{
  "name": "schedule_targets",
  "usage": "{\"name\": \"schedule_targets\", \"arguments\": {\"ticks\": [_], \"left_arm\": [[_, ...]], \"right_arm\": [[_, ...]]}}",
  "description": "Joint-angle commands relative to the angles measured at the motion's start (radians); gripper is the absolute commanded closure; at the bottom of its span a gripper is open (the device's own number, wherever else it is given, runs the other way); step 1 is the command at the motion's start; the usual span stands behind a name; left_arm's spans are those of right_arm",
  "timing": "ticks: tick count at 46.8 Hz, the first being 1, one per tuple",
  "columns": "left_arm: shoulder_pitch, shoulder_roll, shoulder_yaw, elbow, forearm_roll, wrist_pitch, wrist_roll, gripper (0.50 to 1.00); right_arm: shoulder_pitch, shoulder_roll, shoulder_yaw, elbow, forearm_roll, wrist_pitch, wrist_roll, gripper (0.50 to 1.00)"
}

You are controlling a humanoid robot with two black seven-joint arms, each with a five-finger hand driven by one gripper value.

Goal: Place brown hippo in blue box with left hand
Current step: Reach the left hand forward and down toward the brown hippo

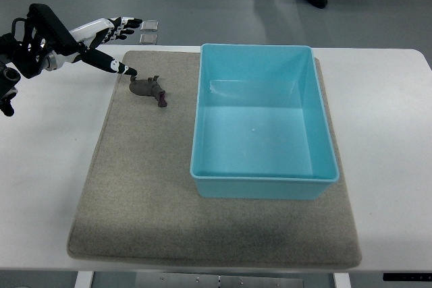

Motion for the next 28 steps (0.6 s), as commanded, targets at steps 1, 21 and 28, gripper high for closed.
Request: {"name": "schedule_targets", "arguments": {"ticks": [1, 21, 28], "left_arm": [[-0.002, -0.001, -0.001, -0.004, 0.065, 0.006, -0.001, 0.506], [-0.017, -0.010, 0.112, -0.004, 0.218, 0.105, -0.001, 0.529], [-0.035, -0.019, 0.155, -0.004, 0.217, 0.121, -0.001, 0.555]], "right_arm": [[0.000, 0.000, 0.000, 0.000, -0.001, 0.000, 0.000, 0.564], [0.000, 0.000, 0.000, 0.000, -0.001, 0.000, 0.000, 0.564], [0.000, 0.000, -0.001, 0.000, -0.001, 0.000, 0.000, 0.564]]}}
